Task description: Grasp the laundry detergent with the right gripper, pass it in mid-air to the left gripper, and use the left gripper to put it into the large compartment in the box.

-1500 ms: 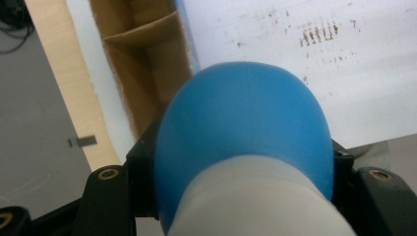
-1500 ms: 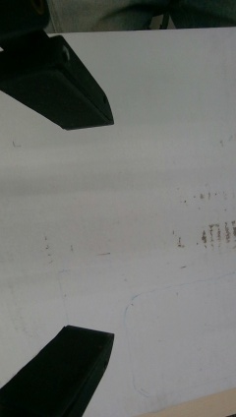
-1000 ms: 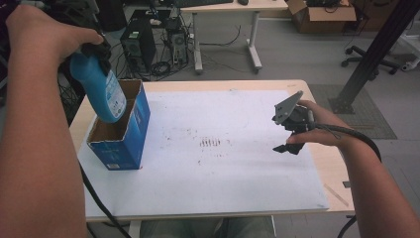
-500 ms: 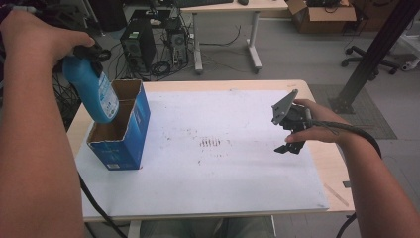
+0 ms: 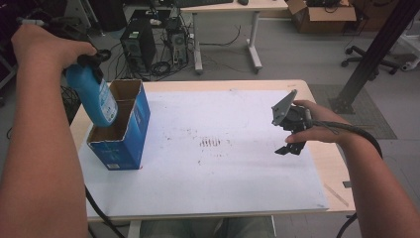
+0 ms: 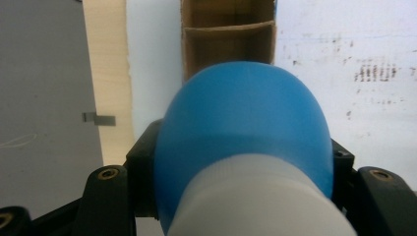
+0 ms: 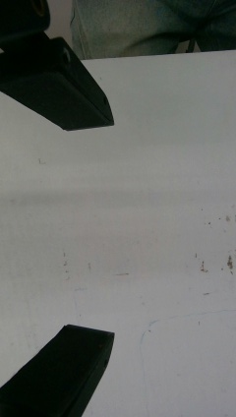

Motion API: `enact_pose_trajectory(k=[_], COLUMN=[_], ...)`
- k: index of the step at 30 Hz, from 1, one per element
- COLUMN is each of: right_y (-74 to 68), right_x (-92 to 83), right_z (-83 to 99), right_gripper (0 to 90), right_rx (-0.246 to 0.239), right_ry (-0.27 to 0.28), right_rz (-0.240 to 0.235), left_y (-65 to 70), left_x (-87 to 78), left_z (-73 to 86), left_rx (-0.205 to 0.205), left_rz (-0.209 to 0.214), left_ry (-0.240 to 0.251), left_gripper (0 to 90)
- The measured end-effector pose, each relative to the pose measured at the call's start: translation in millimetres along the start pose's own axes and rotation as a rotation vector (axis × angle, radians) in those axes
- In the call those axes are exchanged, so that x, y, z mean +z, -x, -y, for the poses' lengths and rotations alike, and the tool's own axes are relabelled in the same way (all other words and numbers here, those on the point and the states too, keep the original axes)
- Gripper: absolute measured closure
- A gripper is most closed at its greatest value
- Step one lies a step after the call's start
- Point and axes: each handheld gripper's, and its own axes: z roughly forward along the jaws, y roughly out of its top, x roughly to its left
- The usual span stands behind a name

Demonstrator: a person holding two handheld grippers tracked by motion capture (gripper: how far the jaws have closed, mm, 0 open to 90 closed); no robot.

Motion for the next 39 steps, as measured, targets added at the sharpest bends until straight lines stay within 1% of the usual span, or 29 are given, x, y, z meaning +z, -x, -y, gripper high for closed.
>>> enact_pose_trajectory(k=[5, 9, 14, 19, 23, 33, 39], right_y=[0.4, 0.2, 0.4, 0.3, 0.2, -1.7, -1.9], right_x=[1.7, 3.0, 5.1, 4.4, 4.4, 4.9, 5.6], right_z=[-1.6, -3.0, -4.0, -5.6, -6.7, -7.9, -8.2], right_gripper=[3.3, 3.3, 3.3, 3.3, 3.3, 3.3, 3.3], right_rx=[-0.002, 0.001, -0.003, -0.002, -0.006, -0.006, -0.01], right_ry=[0.003, 0.003, -0.001, -0.003, 0.0, 0.003, 0.006], right_rz=[-0.004, -0.006, -0.009, -0.01, -0.009, -0.009, -0.009], left_y=[-2.7, -3.9, -6.5, -6.8, -5.9, -2.8, 1.7], left_x=[7.7, 15.1, 27.3, 39.9, 49.1, 71.3, 81.5], left_z=[-0.9, -1.5, -1.6, -0.9, 0.2, 2.7, 3.6], left_rx=[-0.002, -0.004, -0.006, -0.004, -0.001, 0.007, 0.02], left_rz=[0.008, 0.006, 0.018, 0.019, 0.025, 0.019, 0.003], left_ry=[-0.001, -0.004, -0.009, -0.017, -0.017, -0.023, -0.022], left_gripper=[38.2, 38.2, 38.2, 38.2, 38.2, 38.2, 38.2])
